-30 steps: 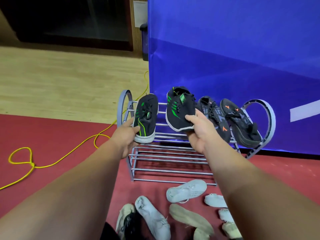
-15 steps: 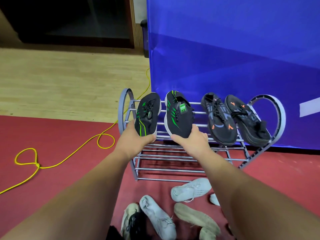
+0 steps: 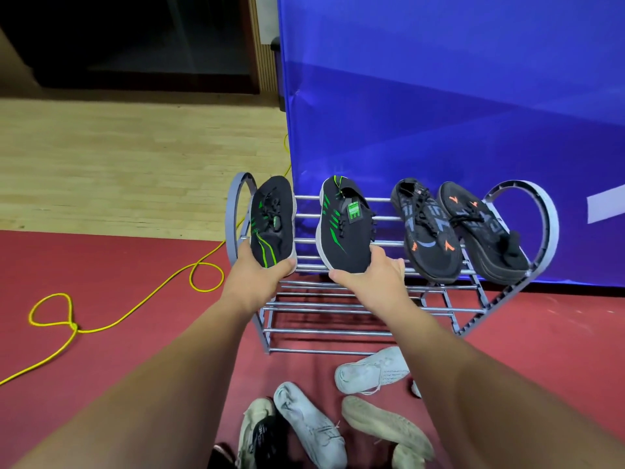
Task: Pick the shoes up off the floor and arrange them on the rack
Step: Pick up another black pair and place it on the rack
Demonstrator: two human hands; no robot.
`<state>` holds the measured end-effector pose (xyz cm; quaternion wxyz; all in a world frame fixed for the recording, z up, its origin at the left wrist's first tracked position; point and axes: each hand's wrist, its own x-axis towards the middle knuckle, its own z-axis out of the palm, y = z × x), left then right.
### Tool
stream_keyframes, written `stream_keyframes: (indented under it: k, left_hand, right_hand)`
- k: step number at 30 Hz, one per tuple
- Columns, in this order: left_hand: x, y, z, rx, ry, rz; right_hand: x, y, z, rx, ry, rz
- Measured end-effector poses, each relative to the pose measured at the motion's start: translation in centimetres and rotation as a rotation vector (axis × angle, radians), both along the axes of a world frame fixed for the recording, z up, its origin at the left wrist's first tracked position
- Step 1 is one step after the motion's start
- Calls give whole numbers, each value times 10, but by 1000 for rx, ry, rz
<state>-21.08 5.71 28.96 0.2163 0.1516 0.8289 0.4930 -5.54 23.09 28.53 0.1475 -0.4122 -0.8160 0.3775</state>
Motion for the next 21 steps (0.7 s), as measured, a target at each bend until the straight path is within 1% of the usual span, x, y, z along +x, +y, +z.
stream_keyframes:
  k: [5,12,17,19,21]
  left_hand:
    - [-1,0,-1,-78,16,-45]
    - [-1,4,-2,-110,19,-30]
    - [6,8,9,-113,-24,17]
    - [10,5,14,-112,-10,28]
    - [18,-2,24,-132,43,40]
  right_hand:
    - [3,0,-7,34,65,22]
    - [2,0,-12,19,95,24]
    - [7,-1,-2,32,-9,83]
    - [16,-3,7,8,-48,113]
    - [28,-8,20,-33,-82,129]
